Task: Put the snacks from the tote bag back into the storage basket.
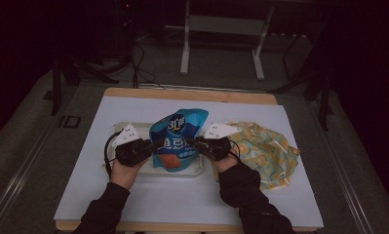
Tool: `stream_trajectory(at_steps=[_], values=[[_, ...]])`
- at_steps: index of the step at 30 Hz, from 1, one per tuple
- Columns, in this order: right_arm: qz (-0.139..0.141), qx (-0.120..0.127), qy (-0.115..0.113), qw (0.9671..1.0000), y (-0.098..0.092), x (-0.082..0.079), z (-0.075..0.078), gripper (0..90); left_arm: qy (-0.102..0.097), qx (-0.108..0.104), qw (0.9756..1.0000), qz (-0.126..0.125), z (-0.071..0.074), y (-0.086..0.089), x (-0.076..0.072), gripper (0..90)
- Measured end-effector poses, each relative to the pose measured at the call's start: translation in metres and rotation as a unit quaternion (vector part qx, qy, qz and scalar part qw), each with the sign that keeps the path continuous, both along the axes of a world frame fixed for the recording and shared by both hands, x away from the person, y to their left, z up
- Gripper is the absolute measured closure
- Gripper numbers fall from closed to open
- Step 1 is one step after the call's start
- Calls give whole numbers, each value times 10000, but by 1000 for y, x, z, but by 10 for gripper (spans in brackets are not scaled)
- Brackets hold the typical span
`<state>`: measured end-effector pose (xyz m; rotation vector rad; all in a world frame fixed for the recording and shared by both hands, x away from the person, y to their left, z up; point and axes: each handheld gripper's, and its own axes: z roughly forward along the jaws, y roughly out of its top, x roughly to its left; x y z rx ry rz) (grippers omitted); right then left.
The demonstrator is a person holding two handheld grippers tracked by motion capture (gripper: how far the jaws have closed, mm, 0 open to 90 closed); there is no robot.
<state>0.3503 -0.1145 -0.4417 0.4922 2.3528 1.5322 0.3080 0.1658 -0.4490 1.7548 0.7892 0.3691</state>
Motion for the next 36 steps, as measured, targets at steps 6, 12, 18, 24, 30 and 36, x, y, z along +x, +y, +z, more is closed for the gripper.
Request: stream_trajectory(at_steps=[6,12,18,24,30,36], values=[[4,-2,47,10000,-2,-1,1,871,-34,35,10000,33,1,0,-2,847],[126,284,213,9993,-6,0,5,673,-9,-5,10000,-25,3,-1,-2,647],[120,228,340,9991,-12,2,6,456,2,-173,9998,56,2,3,-3,380],[107,222,380,9990,-15,2,7,315,29,-298,9995,132,2,4,-6,117],[-61,326,350,9988,-20,0,9,134,230,-349,9991,-6,-3,3,-6,14],[-82,134,304,9994,-28,-1,8,145,228,-366,9990,97,-8,8,-10,14]])
